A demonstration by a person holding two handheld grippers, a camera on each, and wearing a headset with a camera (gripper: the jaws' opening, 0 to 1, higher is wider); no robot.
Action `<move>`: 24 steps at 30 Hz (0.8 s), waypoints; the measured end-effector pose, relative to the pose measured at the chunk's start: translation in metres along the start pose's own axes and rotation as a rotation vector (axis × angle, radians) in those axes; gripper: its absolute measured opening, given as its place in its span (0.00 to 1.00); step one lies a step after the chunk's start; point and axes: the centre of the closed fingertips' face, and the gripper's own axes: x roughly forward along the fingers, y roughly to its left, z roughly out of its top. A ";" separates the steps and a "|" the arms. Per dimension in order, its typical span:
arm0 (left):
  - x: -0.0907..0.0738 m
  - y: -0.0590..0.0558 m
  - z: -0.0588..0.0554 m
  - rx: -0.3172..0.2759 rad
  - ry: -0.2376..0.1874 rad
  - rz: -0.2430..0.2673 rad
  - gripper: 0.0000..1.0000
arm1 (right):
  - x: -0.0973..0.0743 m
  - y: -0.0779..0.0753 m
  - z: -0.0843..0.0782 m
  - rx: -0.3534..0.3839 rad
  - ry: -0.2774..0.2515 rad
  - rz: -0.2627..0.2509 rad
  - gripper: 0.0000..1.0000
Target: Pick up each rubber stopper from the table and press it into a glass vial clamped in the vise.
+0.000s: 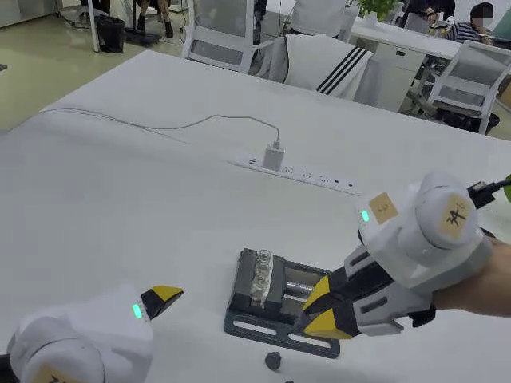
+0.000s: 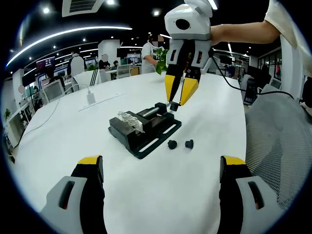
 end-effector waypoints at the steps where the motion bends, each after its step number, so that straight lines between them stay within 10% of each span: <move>1: 0.000 0.000 0.000 -0.002 -0.001 -0.002 0.99 | 0.000 -0.003 0.000 -0.007 0.008 0.002 0.06; 24: -0.001 0.002 -0.003 -0.004 0.002 -0.008 0.99 | -0.010 -0.082 0.019 -0.057 0.110 -0.028 0.06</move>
